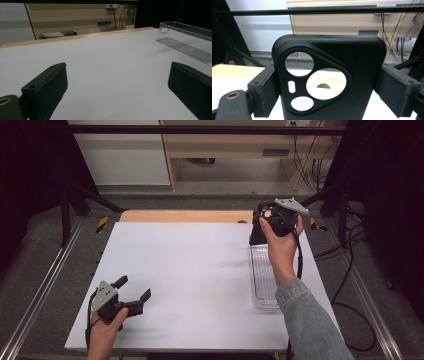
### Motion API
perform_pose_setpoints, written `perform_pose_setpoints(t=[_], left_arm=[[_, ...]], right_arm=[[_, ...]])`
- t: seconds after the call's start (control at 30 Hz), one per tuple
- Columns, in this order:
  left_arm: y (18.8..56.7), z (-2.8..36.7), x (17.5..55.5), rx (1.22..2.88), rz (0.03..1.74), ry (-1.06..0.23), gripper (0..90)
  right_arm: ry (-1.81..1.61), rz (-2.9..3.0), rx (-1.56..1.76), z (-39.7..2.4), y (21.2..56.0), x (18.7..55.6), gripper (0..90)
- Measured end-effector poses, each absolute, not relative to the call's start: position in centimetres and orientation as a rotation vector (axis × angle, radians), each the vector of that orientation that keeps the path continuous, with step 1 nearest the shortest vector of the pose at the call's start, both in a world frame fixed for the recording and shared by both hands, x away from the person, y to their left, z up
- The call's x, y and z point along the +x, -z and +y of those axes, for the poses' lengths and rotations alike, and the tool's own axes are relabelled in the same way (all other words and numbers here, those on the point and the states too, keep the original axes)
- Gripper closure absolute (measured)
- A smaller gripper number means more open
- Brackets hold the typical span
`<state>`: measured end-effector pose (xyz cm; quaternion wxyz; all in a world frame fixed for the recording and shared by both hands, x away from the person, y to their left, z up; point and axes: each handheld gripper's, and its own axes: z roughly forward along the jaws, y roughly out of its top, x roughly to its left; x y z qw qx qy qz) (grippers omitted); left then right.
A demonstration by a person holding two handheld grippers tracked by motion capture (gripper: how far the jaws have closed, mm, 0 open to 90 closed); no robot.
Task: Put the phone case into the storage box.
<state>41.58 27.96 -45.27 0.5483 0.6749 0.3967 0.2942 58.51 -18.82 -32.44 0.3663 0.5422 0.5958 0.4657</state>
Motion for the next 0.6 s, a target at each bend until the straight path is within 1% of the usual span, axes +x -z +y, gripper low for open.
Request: perform_pose_setpoints(t=[0.33, 0.6], left_arm=[[45.4, 27.9, 41.6, 1.611, 0.946, -0.701, 2.5], [45.4, 27.9, 41.7, 1.609, 0.947, -0.698, 2.6]], right_arm=[[-1.15, 1.506, 1.448, -19.8, 34.2, 59.9, 13.9], [-1.099, 1.493, 1.472, -19.7, 35.9, 60.8, 13.9]])
